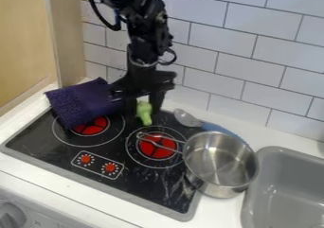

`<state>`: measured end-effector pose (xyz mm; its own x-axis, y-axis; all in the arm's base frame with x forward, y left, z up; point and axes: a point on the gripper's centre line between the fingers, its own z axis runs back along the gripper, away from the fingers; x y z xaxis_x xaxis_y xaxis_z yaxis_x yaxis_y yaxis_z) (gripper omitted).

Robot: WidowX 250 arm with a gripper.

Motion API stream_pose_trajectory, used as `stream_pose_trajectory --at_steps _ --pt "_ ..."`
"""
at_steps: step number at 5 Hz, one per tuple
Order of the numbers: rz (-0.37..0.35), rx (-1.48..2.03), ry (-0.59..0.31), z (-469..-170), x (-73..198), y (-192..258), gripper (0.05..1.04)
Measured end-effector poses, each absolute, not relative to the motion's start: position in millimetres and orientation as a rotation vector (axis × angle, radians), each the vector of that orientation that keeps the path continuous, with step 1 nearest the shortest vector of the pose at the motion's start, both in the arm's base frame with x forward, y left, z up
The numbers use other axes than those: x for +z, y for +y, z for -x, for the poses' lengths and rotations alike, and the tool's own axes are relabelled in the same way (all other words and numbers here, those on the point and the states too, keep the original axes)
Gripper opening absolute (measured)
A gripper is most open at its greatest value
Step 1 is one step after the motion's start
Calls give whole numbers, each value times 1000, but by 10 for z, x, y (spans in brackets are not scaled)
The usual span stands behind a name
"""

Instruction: Moved an object to the top center the burners

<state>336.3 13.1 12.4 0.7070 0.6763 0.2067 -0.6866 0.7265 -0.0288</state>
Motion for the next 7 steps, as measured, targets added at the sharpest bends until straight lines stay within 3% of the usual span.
stream_pose_trajectory --at_steps 1,2,3,4,6,7 --pt "-71 796 -194 -3323 118 155 933" --pt "-86 811 -197 -3317 121 178 1020" --pt "-125 831 -189 -3276 134 230 1001" --pt "-81 844 -250 -3334 365 209 998" --pt "42 826 -346 -3256 771 146 998" --pt "192 853 -492 -3116 935 85 998"
